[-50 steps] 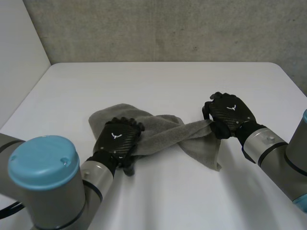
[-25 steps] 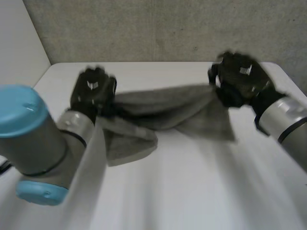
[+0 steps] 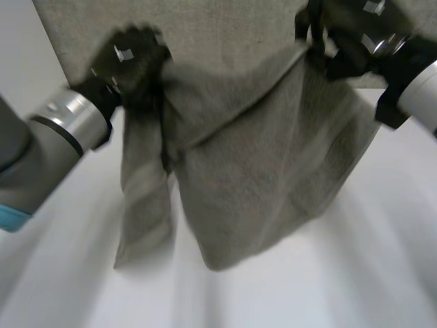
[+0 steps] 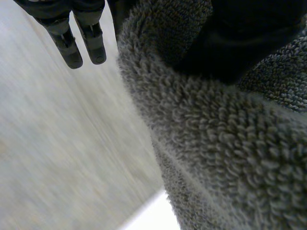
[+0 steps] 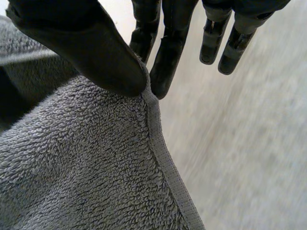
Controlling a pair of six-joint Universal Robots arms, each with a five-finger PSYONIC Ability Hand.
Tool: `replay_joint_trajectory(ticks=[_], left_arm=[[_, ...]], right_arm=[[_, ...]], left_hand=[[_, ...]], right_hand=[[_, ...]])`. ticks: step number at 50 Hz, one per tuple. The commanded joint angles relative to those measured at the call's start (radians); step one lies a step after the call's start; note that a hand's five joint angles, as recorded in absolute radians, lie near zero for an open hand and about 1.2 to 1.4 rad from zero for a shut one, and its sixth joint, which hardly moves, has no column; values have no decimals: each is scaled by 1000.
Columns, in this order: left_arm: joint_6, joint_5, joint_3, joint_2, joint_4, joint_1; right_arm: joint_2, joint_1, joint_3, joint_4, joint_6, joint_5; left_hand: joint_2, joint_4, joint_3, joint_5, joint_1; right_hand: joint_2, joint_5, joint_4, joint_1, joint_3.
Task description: Fold the towel.
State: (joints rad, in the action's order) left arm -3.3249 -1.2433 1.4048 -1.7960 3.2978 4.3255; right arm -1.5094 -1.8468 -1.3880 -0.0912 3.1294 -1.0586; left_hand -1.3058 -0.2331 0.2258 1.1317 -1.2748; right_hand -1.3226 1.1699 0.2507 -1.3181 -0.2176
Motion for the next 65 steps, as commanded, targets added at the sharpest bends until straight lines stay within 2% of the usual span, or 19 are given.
replay_joint_trajectory(ticks=[1, 3, 5, 9, 11, 17, 23, 30, 33, 34, 35, 36, 37, 38, 39, 45, 50, 56, 65], left_arm=[[-2, 61, -3, -215, -10, 13], [-5, 54, -23, -301, -18, 16], [-5, 48, -38, -327, -23, 20], [-5, 30, -59, -355, -33, 37], [-10, -7, -66, -349, -35, 57], [-8, -59, -58, -309, -37, 71], [-4, -71, -10, -227, -49, 54], [-13, -76, 193, -47, -80, -38], [-11, -81, 224, -20, -70, -47], [-11, -90, 249, -2, -55, -47], [-13, -108, 266, 6, -44, -47], [-13, -108, 266, 6, -44, -47], [-13, -119, 276, 9, -43, -47], [-13, -122, 283, 10, -47, -44], [-13, -122, 283, 10, -47, -44], [-11, -110, 332, 61, -81, -55], [-11, -108, 405, 136, -75, -131], [-25, -99, 441, 115, -66, -185], [-252, -97, 451, -31, -69, -198]], right_arm=[[190, -20, -49, -35, -91, -40], [230, -28, -56, -38, -118, -55], [285, -31, -66, -54, -161, -83], [318, -32, -75, -79, -170, -101], [322, -34, -83, -90, -167, -101], [316, -51, -121, -133, -169, -106], [305, -52, -149, -150, -170, -127], [316, -45, -171, -154, -173, -130], [319, -40, -177, -157, -173, -132], [319, -38, -177, -156, -173, -133], [319, -38, -177, -156, -173, -133], [319, -37, -177, -156, -173, -133], [318, -35, -174, -148, -173, -133], [318, -35, -174, -148, -173, -133], [315, -35, -174, -145, -173, -135], [263, -32, -174, -90, -175, -136], [221, -19, -196, -55, -176, -135], [184, 18, -290, -55, -201, -118], [175, 57, -378, -67, -270, -118]], left_hand=[[153, 59, -51, -153, 122], [696, 59, -51, -696, 665], [821, 59, -51, -821, 790], [913, 59, -51, -914, 882], [1077, 59, -51, -1078, 1046], [1092, 59, -51, -1093, 1061], [1092, 59, -51, -1093, 1061], [1078, 59, -51, -1078, 1047], [1078, 59, -51, -1078, 1047], [1078, 59, -51, -1078, 1047], [1083, 59, -51, -1084, 1052], [1084, 59, -51, -1084, 1053], [1086, 59, -51, -1087, 1055], [1086, 59, -51, -1087, 1055], [1086, 59, -51, -1087, 1055], [1084, 59, -51, -1084, 1053], [1069, 59, -51, -1069, 1038], [1051, 59, -51, -1052, 1020], [1004, 59, -51, -1005, 973]], right_hand=[[-74, 52, -76, -78, 43], [-74, 52, -76, -78, 43], [-74, 52, -76, -78, 43], [-74, 52, -76, -78, 43], [-74, 52, -76, -78, 43], [-74, 52, -76, -78, 43], [-74, 52, -76, -78, 43], [-74, 52, -76, -78, 43], [-74, 52, -76, -78, 43], [88, -110, -76, 84, 43], [90, -111, -76, 85, 43], [642, -664, -76, 637, 43], [964, -986, -76, 960, 43], [968, -989, -76, 963, 43], [1148, -1170, -76, 1144, 43], [1148, -1170, -76, 1144, 43], [1148, -1170, -76, 1144, 43], [1148, -1170, -76, 1144, 43], [1148, -1170, -76, 1144, 43]])
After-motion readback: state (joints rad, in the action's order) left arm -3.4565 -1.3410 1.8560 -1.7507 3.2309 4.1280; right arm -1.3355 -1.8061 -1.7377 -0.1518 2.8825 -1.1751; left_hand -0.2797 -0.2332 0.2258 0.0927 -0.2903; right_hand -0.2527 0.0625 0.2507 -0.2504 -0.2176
